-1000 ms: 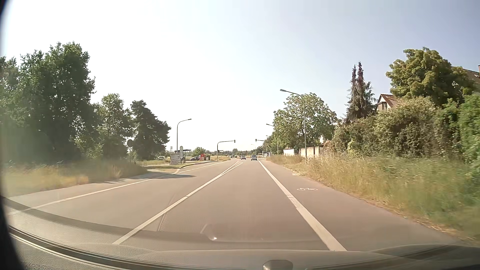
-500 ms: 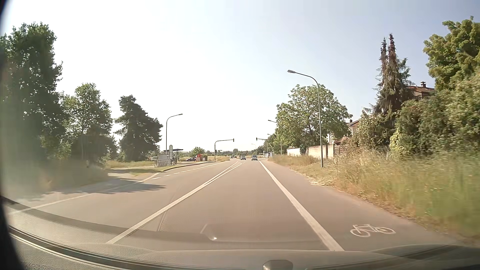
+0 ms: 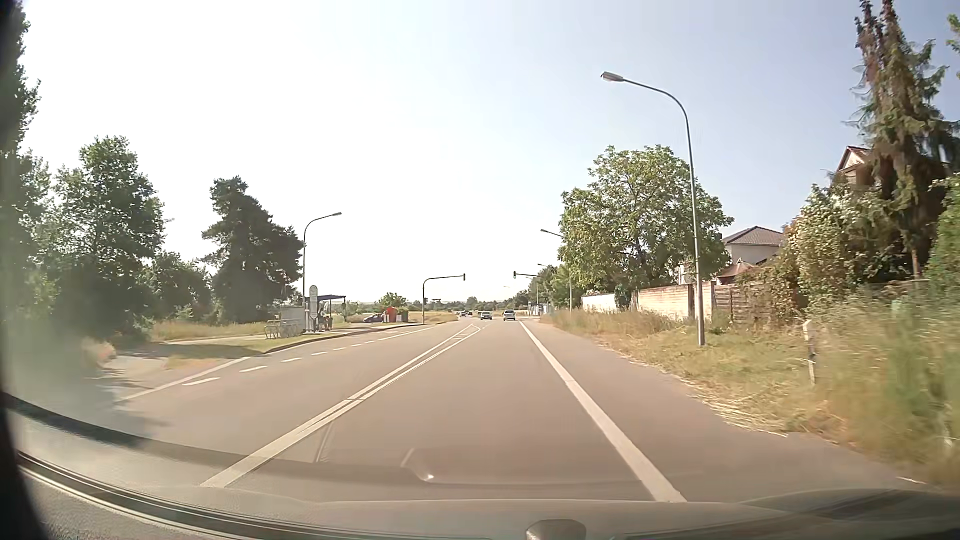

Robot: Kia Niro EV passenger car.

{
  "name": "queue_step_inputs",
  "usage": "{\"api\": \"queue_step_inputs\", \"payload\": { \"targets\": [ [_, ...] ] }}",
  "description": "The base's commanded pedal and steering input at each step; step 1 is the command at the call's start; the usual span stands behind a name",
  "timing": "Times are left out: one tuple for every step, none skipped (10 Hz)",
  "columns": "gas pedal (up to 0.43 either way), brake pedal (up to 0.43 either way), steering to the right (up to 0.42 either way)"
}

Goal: Follow the waypoints while adhering to traffic rules and regulations

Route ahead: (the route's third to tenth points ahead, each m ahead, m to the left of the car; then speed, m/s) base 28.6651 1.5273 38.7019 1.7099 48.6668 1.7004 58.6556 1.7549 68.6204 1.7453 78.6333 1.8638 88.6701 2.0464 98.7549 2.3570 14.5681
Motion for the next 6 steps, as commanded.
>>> {"api": "queue_step_inputs", "payload": {
  "targets": [
    [0.059,0.030,0.000],
    [0.059,0.030,-0.002],
    [0.059,0.030,-0.003],
    [0.059,0.030,-0.004],
    [0.059,0.030,-0.004],
    [0.059,0.030,-0.004]
  ]
}}
